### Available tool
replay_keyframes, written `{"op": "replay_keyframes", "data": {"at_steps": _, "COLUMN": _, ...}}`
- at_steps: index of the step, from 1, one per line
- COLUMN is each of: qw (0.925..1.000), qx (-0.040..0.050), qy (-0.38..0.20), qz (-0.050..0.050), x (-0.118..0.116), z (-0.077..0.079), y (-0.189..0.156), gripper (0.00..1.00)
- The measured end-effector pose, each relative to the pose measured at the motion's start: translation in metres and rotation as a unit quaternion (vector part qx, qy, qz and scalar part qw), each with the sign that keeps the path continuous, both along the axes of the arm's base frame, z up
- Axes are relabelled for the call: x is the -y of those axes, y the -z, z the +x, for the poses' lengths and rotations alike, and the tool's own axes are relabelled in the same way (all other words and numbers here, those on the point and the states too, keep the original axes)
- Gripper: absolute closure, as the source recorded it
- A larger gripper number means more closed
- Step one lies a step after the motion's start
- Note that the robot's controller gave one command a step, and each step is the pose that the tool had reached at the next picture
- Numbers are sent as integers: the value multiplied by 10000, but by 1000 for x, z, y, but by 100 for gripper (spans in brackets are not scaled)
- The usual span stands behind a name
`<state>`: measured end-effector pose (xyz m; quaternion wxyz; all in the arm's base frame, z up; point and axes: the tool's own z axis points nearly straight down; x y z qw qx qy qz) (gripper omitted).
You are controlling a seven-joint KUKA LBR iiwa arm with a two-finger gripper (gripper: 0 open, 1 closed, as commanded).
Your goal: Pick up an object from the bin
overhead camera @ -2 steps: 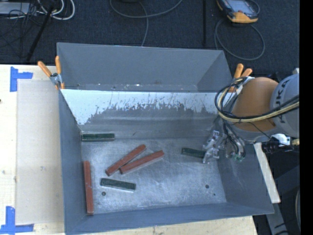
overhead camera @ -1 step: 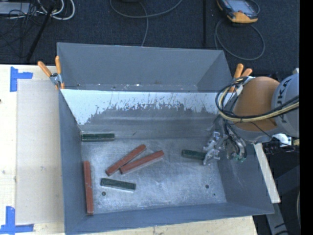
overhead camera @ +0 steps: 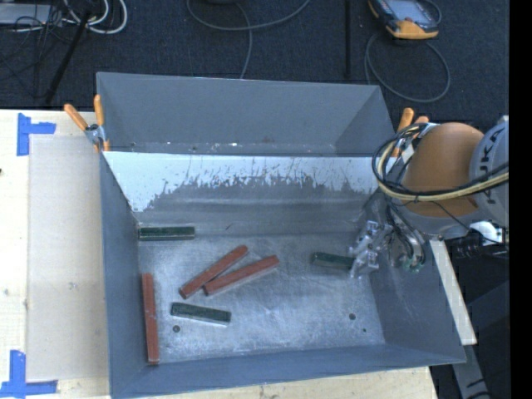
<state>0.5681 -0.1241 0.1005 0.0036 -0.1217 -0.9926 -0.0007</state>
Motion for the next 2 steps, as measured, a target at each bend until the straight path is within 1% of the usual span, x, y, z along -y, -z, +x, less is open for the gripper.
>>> {"op": "replay_keyframes", "data": {"at_steps": 1, "qw": 10000, "qx": 37, "qy": -2, "qz": -6, "x": 0, "z": 2, "y": -20, "gripper": 100}}
{"op": "replay_keyframes", "data": {"at_steps": 2, "qw": 10000, "qx": 40, "qy": -4, "qz": -7, "x": 0, "z": 2, "y": -31, "gripper": 100}}
